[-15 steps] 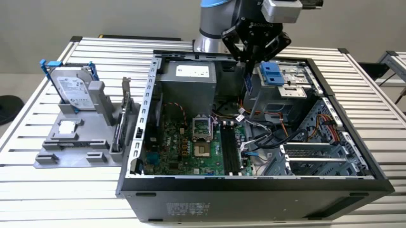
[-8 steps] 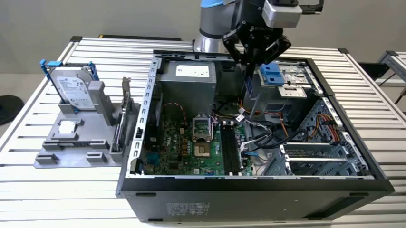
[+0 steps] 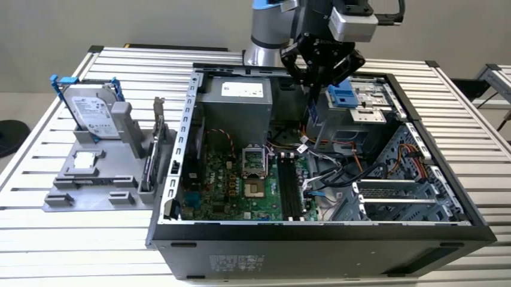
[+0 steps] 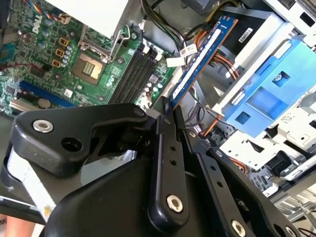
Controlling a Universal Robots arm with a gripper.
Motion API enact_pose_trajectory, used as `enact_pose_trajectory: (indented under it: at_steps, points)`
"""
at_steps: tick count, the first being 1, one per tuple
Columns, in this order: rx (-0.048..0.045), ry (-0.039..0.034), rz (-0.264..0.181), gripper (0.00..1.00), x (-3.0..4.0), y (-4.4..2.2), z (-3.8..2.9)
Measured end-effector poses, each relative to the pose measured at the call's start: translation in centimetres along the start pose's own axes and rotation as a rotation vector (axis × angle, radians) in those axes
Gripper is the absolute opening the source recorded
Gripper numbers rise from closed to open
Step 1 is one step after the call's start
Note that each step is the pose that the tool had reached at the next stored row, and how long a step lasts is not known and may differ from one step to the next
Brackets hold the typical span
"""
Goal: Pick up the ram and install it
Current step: 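Insert the ram into the slot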
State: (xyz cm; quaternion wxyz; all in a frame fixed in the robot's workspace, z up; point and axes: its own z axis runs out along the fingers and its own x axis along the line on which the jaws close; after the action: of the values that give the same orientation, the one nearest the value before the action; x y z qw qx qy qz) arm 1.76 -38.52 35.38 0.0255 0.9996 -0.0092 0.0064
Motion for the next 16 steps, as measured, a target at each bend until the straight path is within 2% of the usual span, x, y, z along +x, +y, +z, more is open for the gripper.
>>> enact_pose_trajectory:
  at_steps: [16]
  points:
    - [-0.0254, 0.0004, 0.0, 0.0, 0.12, -0.07, 1.27]
